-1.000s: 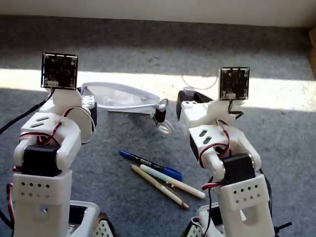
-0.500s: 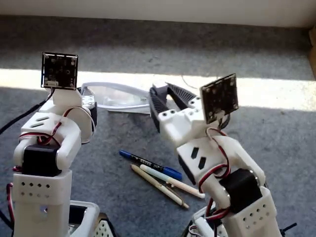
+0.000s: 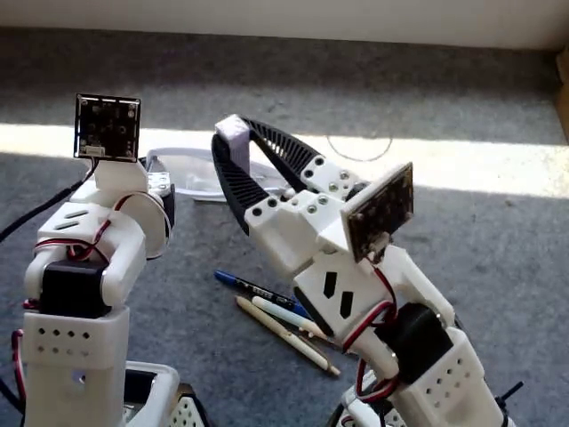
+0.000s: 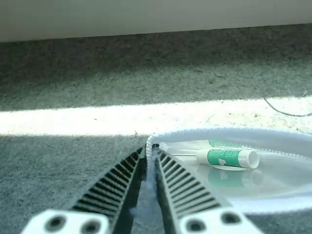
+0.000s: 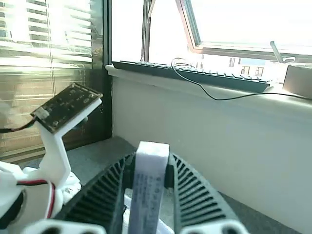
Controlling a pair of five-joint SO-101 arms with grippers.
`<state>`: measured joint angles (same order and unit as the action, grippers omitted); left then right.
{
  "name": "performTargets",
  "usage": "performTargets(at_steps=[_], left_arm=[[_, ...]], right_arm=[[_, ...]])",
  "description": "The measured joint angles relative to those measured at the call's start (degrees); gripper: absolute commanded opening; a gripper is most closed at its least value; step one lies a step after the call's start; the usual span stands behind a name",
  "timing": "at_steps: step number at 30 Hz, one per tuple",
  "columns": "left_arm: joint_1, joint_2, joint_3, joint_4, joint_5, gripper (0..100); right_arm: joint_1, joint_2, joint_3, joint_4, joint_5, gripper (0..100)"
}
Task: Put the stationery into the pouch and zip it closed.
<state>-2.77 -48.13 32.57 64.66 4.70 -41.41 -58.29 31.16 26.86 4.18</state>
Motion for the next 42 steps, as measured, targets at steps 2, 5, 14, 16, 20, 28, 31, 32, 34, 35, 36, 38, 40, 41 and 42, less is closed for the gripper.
performTargets(at_steps=[2, 5, 14, 16, 20, 28, 31, 32, 34, 35, 36, 38, 40, 41, 42], left_arm=[[0.0, 0.0, 0.0, 0.0, 0.0, 1], [0.0, 0.0, 0.0, 0.0, 0.0, 1], [0.0, 0.0, 0.0, 0.0, 0.0, 1], [0.0, 0.0, 0.0, 0.0, 0.0, 1], [0.0, 0.0, 0.0, 0.0, 0.0, 1], [0.0, 0.0, 0.0, 0.0, 0.0, 1], [0.0, 0.0, 0.0, 0.0, 0.0, 1], [0.0, 0.0, 0.0, 0.0, 0.0, 1], [0.0, 0.0, 0.0, 0.0, 0.0, 1], [0.0, 0.0, 0.0, 0.0, 0.0, 1], [0.0, 0.0, 0.0, 0.0, 0.0, 1], [0.0, 0.0, 0.0, 0.0, 0.0, 1], [0.0, 0.0, 0.0, 0.0, 0.0, 1], [0.0, 0.0, 0.0, 0.0, 0.0, 1], [0.0, 0.0, 0.0, 0.0, 0.0, 1]], right_arm=[[0.0, 2.11, 0.0, -0.44, 0.0, 0.9], [0.0, 4.84, 0.53, -1.93, 0.0, 0.9], [0.0, 5.54, 12.92, -18.29, 0.0, 0.9], [0.0, 5.54, 14.15, -19.87, 0.0, 0.9], [0.0, 5.89, 14.51, -20.84, 0.0, 0.9], [-0.09, 14.59, 14.51, -21.1, 0.0, 0.9], [-0.09, 16.09, 14.51, -21.1, 0.0, 0.9], [-0.09, 16.09, 14.51, -21.1, 0.0, 0.9], [-0.09, 16.09, 14.51, -21.1, 0.18, 0.9], [-0.09, 16.09, 14.51, -21.1, 0.79, 0.9], [-0.09, 16.09, 14.51, -21.1, 2.02, 0.9], [-0.18, 16.09, 14.86, -21.01, 5.19, 0.9], [-0.26, 15.91, 15.12, -19.6, 7.74, 0.9], [-0.26, 15.82, 15.12, -18.9, 8.26, 0.9], [-0.26, 15.56, 15.12, -17.67, 8.62, 1.1]])
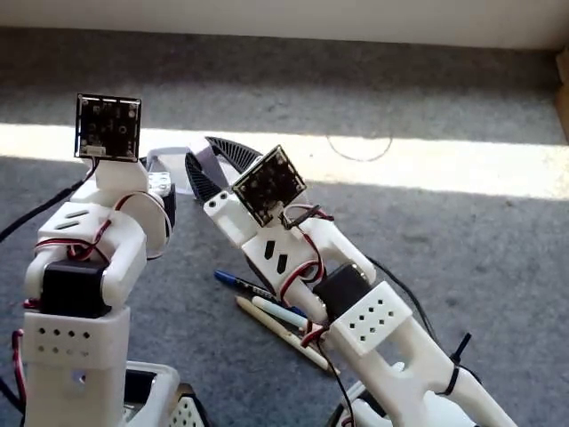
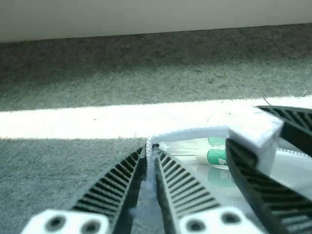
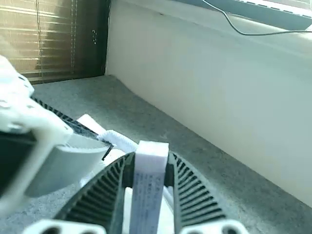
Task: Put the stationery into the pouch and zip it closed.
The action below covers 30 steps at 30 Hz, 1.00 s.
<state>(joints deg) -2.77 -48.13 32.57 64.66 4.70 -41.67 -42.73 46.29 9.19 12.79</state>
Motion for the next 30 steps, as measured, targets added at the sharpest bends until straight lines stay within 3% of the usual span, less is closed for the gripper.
performTargets(at_steps=[17, 27, 30], left_arm=[[0.26, 0.0, 0.18, 0.0, 0.09, 1], [0.26, 0.0, 0.26, 0.09, 0.09, 1], [0.26, 0.0, 0.26, 0.09, 0.09, 1]], right_arm=[[-0.09, 0.26, -9.58, 22.33, 0.53, 1.4], [-0.09, 0.18, -10.2, 24.26, 0.53, 1.5], [-0.09, 0.09, -10.2, 24.35, 0.79, 6.8]])
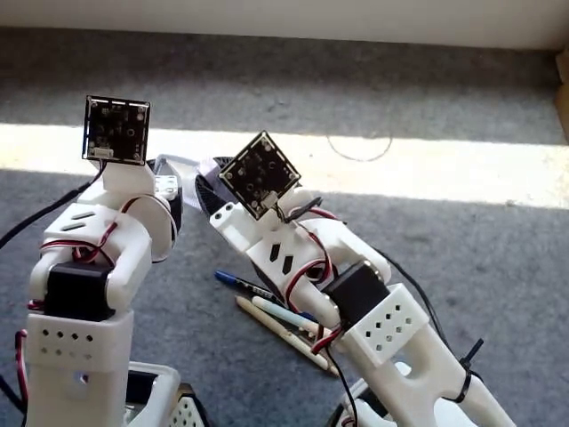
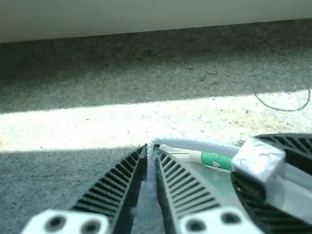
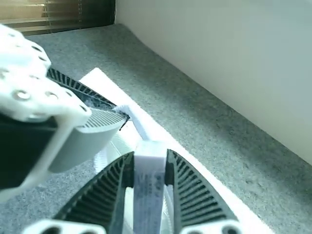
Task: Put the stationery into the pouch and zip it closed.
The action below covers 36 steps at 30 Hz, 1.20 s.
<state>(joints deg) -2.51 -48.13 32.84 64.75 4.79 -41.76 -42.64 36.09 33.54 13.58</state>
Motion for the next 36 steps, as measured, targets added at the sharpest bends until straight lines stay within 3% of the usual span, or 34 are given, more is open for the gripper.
performTargets(at_steps=[3, 21, 36], left_arm=[[0.0, 0.0, 0.0, 0.0, 0.0, 1], [-0.09, 0.0, 0.0, 0.0, -0.09, 1], [-3.52, 0.0, 0.0, -0.09, 2.11, 1]], right_arm=[[0.0, 0.0, 0.0, 0.09, 0.09, 13.2], [0.0, -3.87, 0.18, 1.41, 0.09, 12.6], [0.18, -7.3, -12.66, 20.84, 0.09, 12.6]])
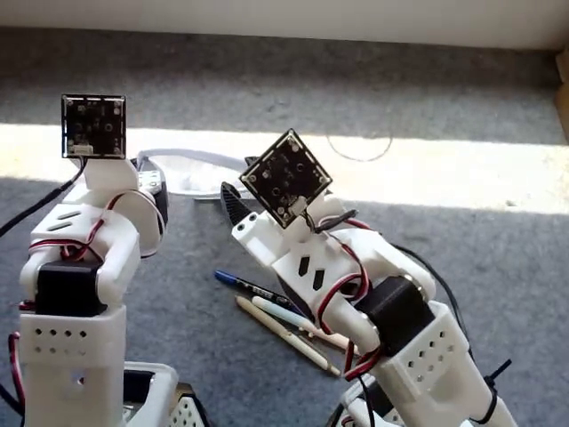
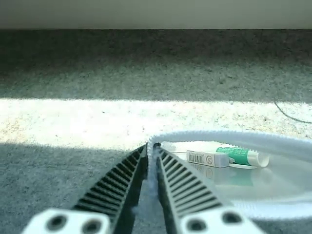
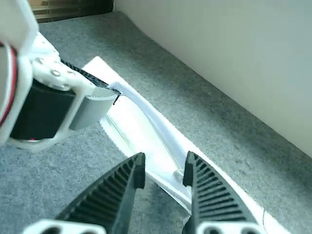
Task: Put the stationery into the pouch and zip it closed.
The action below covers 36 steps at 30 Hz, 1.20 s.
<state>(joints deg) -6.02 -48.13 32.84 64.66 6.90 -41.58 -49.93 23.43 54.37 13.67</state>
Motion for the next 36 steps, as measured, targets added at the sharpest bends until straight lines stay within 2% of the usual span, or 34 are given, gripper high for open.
performTargets(at_steps=[9, 20, 27, 31, 36], left_arm=[[-0.97, 0.0, 0.7, 0.0, 0.26, 1], [-1.67, 0.0, 0.88, 0.0, 0.26, 1], [-1.67, 0.0, 0.88, 0.0, 0.26, 1], [-4.22, 0.0, 0.88, 0.0, 3.34, 1], [-8.26, 0.0, 1.05, 0.0, 4.84, 1]], right_arm=[[0.0, 0.0, -2.64, 9.67, 0.0, 12.6], [0.0, 0.0, -2.64, 23.82, -9.05, 12.6], [0.0, 0.0, -2.64, 29.98, -9.93, 12.6], [0.0, -0.09, -1.05, 30.07, -9.93, 12.9], [0.0, -0.35, 8.53, 23.03, -9.93, 12.9]])
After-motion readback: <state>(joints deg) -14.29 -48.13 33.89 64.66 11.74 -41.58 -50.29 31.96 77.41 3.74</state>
